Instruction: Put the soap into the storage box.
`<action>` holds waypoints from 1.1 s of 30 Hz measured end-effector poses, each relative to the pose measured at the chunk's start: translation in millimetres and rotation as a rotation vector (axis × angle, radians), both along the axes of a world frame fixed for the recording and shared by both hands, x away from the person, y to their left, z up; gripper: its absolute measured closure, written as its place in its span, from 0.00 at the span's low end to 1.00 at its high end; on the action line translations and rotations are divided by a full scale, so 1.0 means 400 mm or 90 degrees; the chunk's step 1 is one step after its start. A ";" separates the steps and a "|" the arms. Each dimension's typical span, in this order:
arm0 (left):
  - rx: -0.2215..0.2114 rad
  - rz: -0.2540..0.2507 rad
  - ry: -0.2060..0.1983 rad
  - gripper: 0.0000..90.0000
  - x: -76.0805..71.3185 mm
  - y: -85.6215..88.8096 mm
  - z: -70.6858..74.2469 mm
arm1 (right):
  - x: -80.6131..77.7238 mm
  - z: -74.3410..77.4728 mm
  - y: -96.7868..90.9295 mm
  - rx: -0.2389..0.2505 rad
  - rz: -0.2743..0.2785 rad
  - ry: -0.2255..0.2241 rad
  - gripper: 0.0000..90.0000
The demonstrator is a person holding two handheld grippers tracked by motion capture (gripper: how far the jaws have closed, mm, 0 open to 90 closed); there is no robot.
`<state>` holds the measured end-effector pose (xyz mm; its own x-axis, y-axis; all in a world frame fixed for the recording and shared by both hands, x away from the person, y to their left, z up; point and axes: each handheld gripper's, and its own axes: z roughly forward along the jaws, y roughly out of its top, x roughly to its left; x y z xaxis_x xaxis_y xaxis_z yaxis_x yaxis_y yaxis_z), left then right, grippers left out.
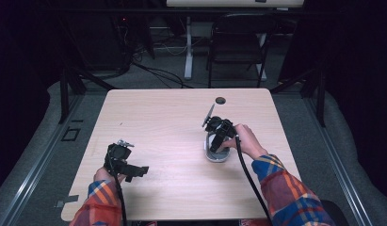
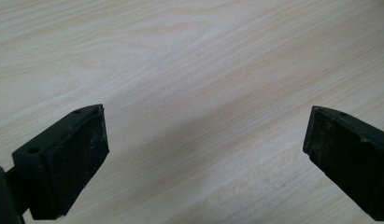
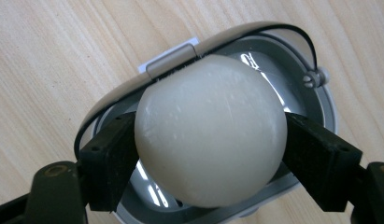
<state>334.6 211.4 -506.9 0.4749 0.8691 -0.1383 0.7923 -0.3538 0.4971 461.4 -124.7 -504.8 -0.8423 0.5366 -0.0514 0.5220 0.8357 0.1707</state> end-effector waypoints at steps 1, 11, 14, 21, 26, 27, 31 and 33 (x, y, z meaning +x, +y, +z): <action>0.000 0.000 0.000 0.00 0.000 0.000 0.000 | 0.000 0.000 0.000 0.000 0.000 0.000 0.24; 0.001 -0.004 0.000 0.00 0.002 -0.002 0.000 | -0.020 0.034 -0.020 0.033 -0.002 -0.020 0.16; 0.001 -0.004 0.001 0.00 0.002 -0.002 0.000 | -0.025 0.048 -0.031 0.040 -0.002 -0.027 0.15; 0.000 -0.003 0.000 0.00 0.001 -0.002 0.000 | -0.043 0.082 -0.057 0.051 -0.004 -0.043 0.06; 0.000 -0.004 0.000 0.00 0.001 -0.002 0.000 | -0.062 0.111 -0.084 0.064 -0.005 -0.050 0.05; -0.001 -0.004 0.000 0.00 0.001 -0.002 0.000 | -0.065 0.118 -0.091 0.062 -0.008 -0.053 0.05; -0.001 -0.004 -0.001 0.00 0.001 -0.002 0.000 | -0.078 0.138 -0.120 0.066 -0.018 -0.062 0.04; -0.001 -0.004 -0.002 0.00 0.001 -0.002 0.000 | -0.087 0.148 -0.142 0.064 -0.025 -0.066 0.04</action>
<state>334.9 210.5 -506.8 0.4800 0.8663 -0.1384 0.7891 -0.3575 0.4996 426.8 -181.4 -445.5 -0.8132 0.5764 -0.0810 0.5296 0.7904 0.3078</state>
